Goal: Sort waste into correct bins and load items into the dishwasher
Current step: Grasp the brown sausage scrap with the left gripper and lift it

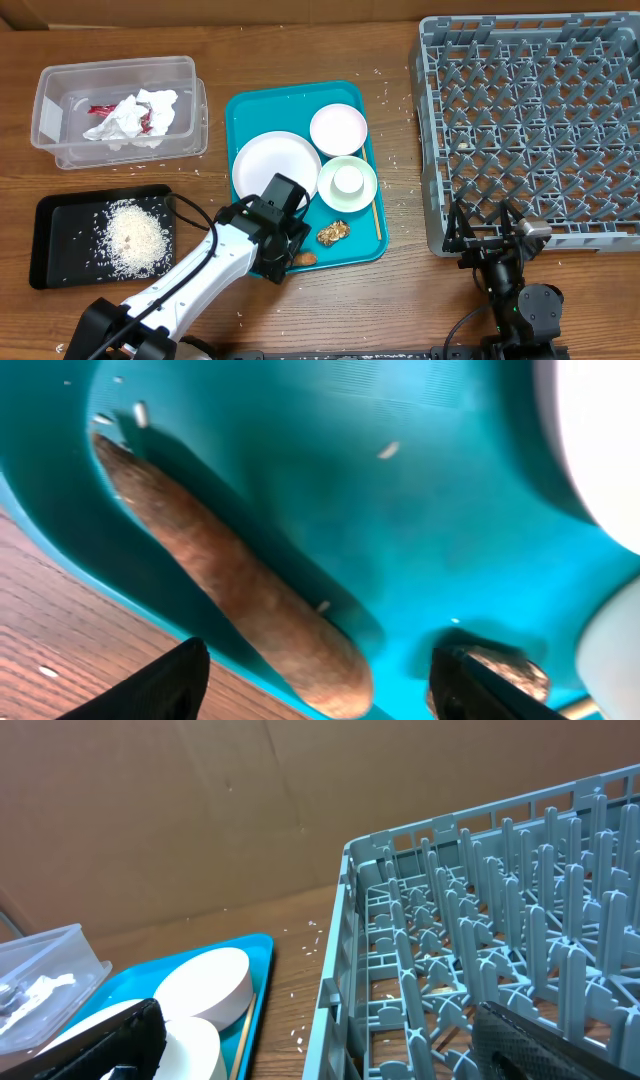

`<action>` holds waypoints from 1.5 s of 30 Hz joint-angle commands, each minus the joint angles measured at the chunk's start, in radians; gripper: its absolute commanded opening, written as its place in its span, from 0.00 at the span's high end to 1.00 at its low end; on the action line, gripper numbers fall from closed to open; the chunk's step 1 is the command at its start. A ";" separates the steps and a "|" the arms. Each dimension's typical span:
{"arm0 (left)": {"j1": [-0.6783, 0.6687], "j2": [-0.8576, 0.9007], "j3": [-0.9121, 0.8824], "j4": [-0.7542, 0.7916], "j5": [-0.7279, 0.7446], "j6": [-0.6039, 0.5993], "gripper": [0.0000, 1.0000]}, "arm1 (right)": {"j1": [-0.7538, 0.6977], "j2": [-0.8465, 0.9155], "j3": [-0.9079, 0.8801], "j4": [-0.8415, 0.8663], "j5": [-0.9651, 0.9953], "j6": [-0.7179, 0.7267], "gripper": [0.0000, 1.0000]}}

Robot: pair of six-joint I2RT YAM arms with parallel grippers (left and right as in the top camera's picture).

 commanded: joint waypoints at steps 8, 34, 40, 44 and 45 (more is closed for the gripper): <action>-0.006 0.037 -0.018 0.018 -0.046 -0.029 0.28 | -0.001 -0.008 -0.010 0.006 0.009 -0.007 0.00; -0.006 0.113 -0.016 0.075 -0.018 0.010 0.65 | -0.001 -0.008 -0.010 0.006 0.009 -0.007 0.00; -0.004 0.103 0.009 0.064 -0.003 0.055 0.76 | -0.001 -0.008 -0.010 0.006 0.009 -0.007 0.00; 0.008 0.077 0.034 0.023 -0.005 0.064 0.76 | -0.001 -0.008 -0.010 0.006 0.009 -0.007 0.00; 0.014 0.070 0.039 0.014 -0.005 0.072 0.76 | -0.001 -0.008 -0.010 0.006 0.009 -0.007 0.00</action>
